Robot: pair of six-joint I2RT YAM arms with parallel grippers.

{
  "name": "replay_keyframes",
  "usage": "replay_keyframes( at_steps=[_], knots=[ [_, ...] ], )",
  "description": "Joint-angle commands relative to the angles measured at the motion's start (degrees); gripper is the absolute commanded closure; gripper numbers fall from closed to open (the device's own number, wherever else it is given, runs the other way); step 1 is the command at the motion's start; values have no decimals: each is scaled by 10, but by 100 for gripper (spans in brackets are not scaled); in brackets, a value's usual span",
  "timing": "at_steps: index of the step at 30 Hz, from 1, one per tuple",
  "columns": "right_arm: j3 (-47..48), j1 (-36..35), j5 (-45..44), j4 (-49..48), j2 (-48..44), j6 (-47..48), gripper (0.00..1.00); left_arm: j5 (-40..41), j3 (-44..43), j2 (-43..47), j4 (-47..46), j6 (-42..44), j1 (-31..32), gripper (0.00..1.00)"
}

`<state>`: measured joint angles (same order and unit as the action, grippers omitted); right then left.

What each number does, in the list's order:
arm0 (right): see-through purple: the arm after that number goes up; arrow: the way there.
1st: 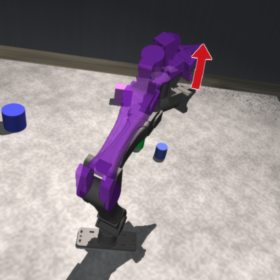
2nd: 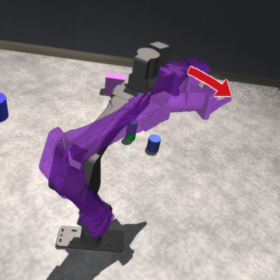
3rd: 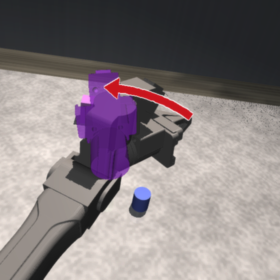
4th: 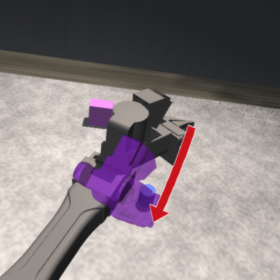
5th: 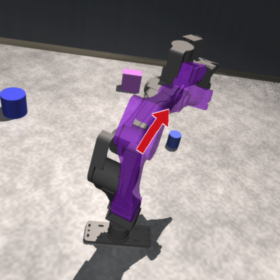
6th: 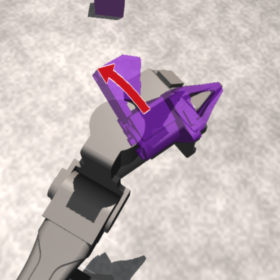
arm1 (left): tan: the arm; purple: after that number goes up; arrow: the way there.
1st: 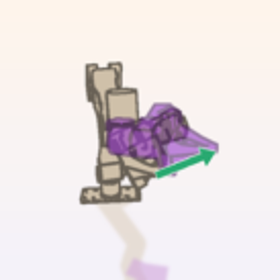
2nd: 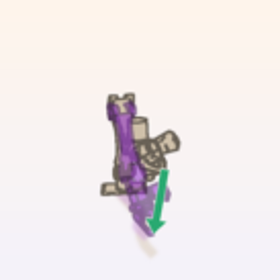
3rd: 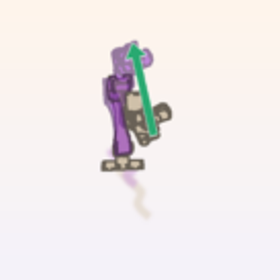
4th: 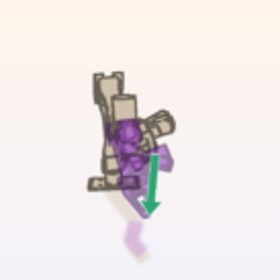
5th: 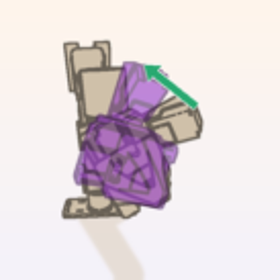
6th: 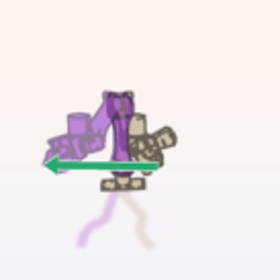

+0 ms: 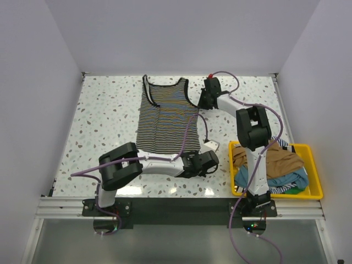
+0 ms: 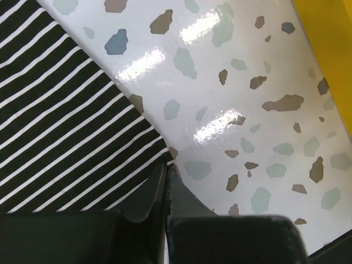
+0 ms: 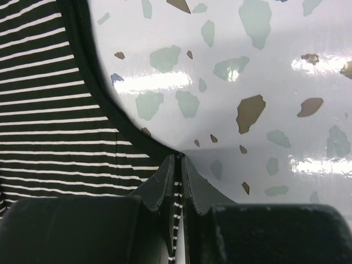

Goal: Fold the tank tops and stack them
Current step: Fold the tank top

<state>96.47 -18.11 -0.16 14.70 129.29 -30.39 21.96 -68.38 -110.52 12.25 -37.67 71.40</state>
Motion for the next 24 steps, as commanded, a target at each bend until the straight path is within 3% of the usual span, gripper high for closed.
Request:
replay_keyframes(
  at_steps=[1, 8, 14, 24],
  knots=[
    [-32, -2, -36, 35, -31, 5, 99, 1, -10, 32, 3, 15, 14, 100],
    [-83, 0, -86, 47, -83, 2, 100, -48, 20, 93, 8, 8, 45, 100],
    [-136, 1, -125, 59, -140, 0, 100, -78, 112, 177, -37, -28, 50, 100],
    [-128, -3, -120, 76, -178, -11, 100, -32, 184, 254, -29, -80, 47, 100]
  ],
)
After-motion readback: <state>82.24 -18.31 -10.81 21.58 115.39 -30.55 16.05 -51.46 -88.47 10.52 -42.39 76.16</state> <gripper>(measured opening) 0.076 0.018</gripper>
